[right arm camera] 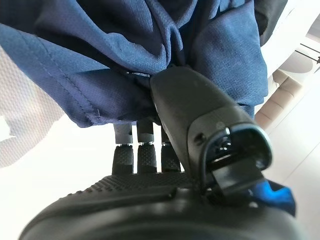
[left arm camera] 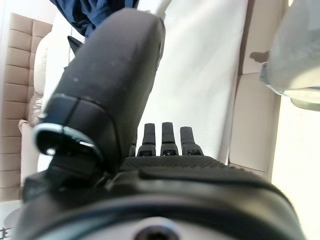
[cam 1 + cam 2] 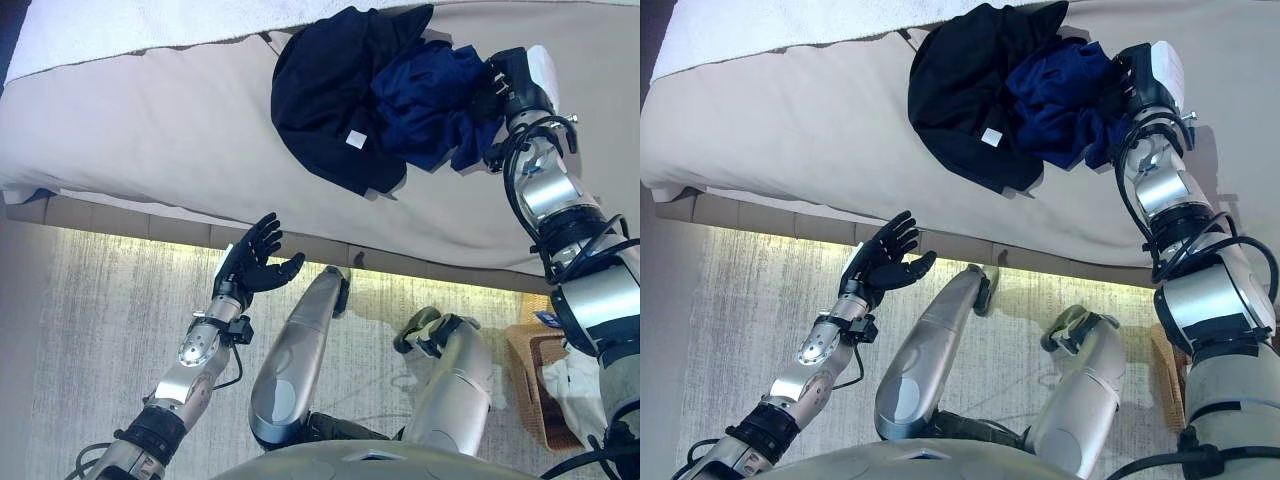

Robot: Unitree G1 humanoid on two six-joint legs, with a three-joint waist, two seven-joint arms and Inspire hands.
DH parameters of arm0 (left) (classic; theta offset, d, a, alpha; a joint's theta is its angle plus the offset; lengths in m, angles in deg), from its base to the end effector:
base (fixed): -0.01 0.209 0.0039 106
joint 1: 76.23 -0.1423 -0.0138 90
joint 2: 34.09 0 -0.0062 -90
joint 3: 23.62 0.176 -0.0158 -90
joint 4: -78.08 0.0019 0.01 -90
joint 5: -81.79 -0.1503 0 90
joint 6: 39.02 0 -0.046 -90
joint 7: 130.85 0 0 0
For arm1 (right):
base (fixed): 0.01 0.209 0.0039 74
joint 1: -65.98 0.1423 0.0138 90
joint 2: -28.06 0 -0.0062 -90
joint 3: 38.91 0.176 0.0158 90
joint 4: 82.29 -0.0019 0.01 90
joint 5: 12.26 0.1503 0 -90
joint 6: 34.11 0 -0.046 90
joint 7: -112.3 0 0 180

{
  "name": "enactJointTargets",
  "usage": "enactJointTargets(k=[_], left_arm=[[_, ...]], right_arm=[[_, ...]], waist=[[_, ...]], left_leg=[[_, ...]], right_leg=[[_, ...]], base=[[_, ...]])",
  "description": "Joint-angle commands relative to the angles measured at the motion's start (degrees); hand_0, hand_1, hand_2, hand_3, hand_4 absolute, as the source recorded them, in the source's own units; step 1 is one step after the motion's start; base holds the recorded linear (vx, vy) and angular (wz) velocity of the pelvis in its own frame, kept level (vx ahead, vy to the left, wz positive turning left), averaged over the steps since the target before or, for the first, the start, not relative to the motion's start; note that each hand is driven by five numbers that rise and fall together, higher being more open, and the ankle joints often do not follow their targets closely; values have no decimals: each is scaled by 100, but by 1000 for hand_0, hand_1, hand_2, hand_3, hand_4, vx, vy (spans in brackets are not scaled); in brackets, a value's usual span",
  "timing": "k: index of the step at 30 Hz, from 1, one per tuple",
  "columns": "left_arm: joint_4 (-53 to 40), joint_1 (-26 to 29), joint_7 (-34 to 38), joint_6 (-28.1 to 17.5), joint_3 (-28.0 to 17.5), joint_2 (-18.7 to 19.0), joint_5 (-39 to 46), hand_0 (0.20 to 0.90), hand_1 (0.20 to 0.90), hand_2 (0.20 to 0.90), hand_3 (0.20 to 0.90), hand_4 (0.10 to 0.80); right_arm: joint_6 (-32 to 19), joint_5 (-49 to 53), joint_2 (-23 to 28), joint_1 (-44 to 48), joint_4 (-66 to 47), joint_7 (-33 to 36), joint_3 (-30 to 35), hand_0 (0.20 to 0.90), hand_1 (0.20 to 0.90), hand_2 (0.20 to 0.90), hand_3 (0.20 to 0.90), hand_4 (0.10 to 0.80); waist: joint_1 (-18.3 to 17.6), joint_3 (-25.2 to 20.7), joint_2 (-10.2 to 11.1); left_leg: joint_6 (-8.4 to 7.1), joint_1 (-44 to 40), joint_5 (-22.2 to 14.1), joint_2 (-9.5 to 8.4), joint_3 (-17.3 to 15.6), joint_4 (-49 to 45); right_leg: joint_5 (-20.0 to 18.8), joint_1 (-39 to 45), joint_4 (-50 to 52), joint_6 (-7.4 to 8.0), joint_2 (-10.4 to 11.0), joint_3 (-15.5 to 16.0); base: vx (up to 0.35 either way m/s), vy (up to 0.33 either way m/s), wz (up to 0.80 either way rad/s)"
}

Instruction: Pick up the clothes from the bed and place them into the basket

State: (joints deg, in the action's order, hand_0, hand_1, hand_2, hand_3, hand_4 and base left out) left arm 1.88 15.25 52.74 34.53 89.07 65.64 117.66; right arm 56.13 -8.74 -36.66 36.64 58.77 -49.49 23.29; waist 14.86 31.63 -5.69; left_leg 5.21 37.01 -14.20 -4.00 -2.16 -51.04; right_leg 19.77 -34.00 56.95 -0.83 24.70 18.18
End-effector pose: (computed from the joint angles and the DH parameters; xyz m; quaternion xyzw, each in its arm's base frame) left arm 0.2027 0.1778 0.0122 -0.0742 0.0504 -0.0709 0.9934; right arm 0.3573 -0.2457 0.2125 -0.4040 -0.0973 -0.1831 0.8909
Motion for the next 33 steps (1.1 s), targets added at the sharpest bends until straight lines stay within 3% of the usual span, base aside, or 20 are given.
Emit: enactJointTargets(k=[1,9,11,16,21,27,33], left_arm=[[-567,23,-33,-507,-198,67,-143,900,900,900,900,800],[-327,194,-50,-339,-222,98,-230,900,900,900,900,800],[-244,238,-50,-232,-205,113,-294,900,900,900,900,800],[34,323,-48,-117,-184,153,-343,900,900,900,900,800],[336,343,-111,92,-143,163,-437,900,900,900,900,800],[577,373,-191,160,-85,105,-451,900,900,900,900,800],[820,404,-232,180,-121,96,-547,900,900,900,900,800]], right_arm=[[-428,275,447,643,-362,301,192,300,300,300,200,100],[-618,876,648,311,-590,416,637,300,300,300,200,100],[-676,960,768,173,-697,399,771,300,300,300,200,100],[-798,1152,1168,-70,-816,244,1025,300,300,300,200,100],[-798,1320,1574,-219,-858,228,1335,300,300,300,200,100],[-718,1272,1908,-534,-978,165,1582,300,300,300,200,100],[-712,1256,2173,-1076,-1277,121,2011,300,300,300,200,100]], waist=[[-36,-184,-14],[-356,-229,220],[-465,-408,284],[-738,-895,425],[-969,-1435,548],[-1249,-2023,658],[-1552,-2332,729]], left_leg=[[-59,-913,-800,155,-260,100],[-177,-2028,-595,416,-348,976],[-193,-2251,-338,508,-417,1373],[-359,-2883,-20,664,-584,2156],[-482,-3515,152,645,-848,2993],[-576,-3958,622,606,-946,4055],[-589,-4309,834,577,-1140,4765]], right_leg=[[129,751,-132,-197,-574,176],[-144,1786,-1049,-91,-781,-3],[-389,2022,-1530,-118,-859,29],[-693,2670,-2615,-15,-1125,-71],[-972,3269,-3626,107,-1404,-136],[-1480,3585,-4637,303,-1620,-326],[-1752,3724,-5180,440,-1809,-543]], base=[[38,-12,-6],[35,-11,-17],[11,10,-33],[85,1,-23],[107,1,-28],[71,-16,-14],[29,-41,-20]])
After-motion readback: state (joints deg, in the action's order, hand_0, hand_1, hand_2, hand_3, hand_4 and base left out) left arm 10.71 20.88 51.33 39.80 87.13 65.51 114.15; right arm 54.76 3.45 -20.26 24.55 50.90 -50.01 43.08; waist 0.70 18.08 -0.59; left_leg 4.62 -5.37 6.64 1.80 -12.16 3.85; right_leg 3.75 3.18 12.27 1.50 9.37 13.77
